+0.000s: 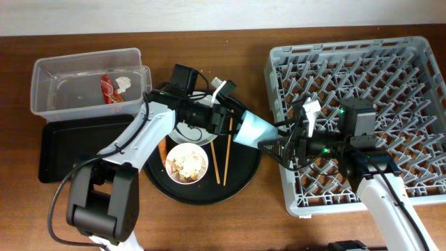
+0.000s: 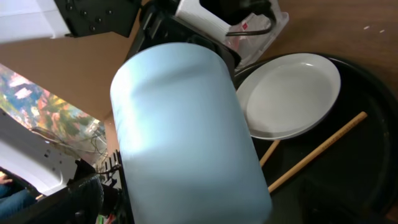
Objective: Sort waste into correct bins and load items into the dishwasher rack
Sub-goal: 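Pass the blue cup from the left gripper to the right gripper, then place the blue cup upside down in the dish rack with the right gripper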
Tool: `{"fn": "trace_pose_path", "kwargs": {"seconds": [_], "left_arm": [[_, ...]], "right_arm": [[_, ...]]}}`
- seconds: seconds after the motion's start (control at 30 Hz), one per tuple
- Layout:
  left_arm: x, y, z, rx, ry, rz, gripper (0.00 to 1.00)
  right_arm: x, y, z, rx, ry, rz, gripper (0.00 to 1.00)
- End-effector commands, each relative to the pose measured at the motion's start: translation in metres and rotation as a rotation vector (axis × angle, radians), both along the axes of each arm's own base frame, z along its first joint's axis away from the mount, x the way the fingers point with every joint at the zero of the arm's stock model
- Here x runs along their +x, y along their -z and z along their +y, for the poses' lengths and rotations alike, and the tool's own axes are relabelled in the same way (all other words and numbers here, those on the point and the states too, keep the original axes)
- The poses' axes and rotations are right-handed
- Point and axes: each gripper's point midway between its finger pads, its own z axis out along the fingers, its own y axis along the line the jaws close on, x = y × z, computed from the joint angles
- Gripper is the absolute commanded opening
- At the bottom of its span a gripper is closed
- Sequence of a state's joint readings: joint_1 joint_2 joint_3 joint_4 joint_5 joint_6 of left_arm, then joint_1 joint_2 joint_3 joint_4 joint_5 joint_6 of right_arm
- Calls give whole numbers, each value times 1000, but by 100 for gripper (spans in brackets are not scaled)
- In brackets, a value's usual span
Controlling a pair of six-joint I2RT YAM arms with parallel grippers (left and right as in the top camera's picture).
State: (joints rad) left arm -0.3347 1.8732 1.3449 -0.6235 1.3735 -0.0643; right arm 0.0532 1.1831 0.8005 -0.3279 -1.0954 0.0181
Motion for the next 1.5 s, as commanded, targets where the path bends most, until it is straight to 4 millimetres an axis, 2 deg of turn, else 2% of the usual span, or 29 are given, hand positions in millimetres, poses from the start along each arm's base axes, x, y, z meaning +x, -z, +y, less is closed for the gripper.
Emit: {"fn": "trace_pose_path", "kwargs": {"seconds": [0.0,0.13,0.23,0.37,0.4,0.43,0.47,0.5,0.53,0.57,0.67,0.7,0.73,0.83,0.87,0.93,0.97,1.0,1.07,1.2,1.27,1.33,1.43,1.47], "left_arm": [[-6,-21,-7,-45,33,-49,0],[-6,-21,-8,-44,33,-54,0],[-6,-20,-8,-44,33,-54,0],[-6,-20,-8,-43,33,-54,1],[-3,-15,-8,-12,17,-65,34],[6,0,-6,71,-27,-95,52],[14,12,-2,147,-69,-118,59],[22,25,4,224,-110,-129,61],[32,41,16,328,-163,-137,69],[43,57,36,443,-228,-140,79],[60,73,86,640,-354,-146,87],[64,74,111,717,-410,-141,87],[67,74,135,796,-467,-141,93],[65,67,201,1009,-606,-141,94],[65,65,214,1056,-634,-149,94],[62,60,238,1163,-684,-169,95],[61,58,244,1190,-696,-177,97],[60,56,244,1190,-699,-180,98],[60,56,244,1190,-699,-181,98],[60,56,243,1182,-697,-179,98],[60,56,243,1182,-697,-179,99],[60,56,243,1182,-697,-179,99],[59,56,243,1183,-695,-176,99],[58,56,243,1184,-693,-173,99]], "right_arm": [[-5,-12,4,38,-52,-27,92],[-5,-12,4,38,-52,-27,70],[-5,-12,4,38,-52,-27,68],[-2,-9,3,21,-32,-27,59],[0,-7,2,11,-20,-26,56],[3,-3,-1,-8,4,-16,50],[6,2,-4,-36,35,-3,49],[9,8,-8,-64,66,13,48],[12,16,-13,-102,104,34,44],[14,24,-18,-141,142,59,43],[18,27,-36,-254,250,93,42],[20,23,-50,-329,321,109,42],[21,15,-66,-409,398,132,40],[17,-7,-117,-551,641,244,41],[14,-12,-131,-574,708,274,41],[4,-20,-176,-637,887,349,41],[-1,-20,-193,-656,954,381,41],[-10,-16,-220,-686,1051,433,41],[-24,-7,-257,-721,1172,525,41],[-48,18,-307,-721,1309,730,41],[-51,38,-323,-716,1318,838,41],[-48,56,-328,-719,1293,911,45],[-33,83,-320,-644,1204,992,80],[-27,87,-314,-603,1176,1003,83]]}}
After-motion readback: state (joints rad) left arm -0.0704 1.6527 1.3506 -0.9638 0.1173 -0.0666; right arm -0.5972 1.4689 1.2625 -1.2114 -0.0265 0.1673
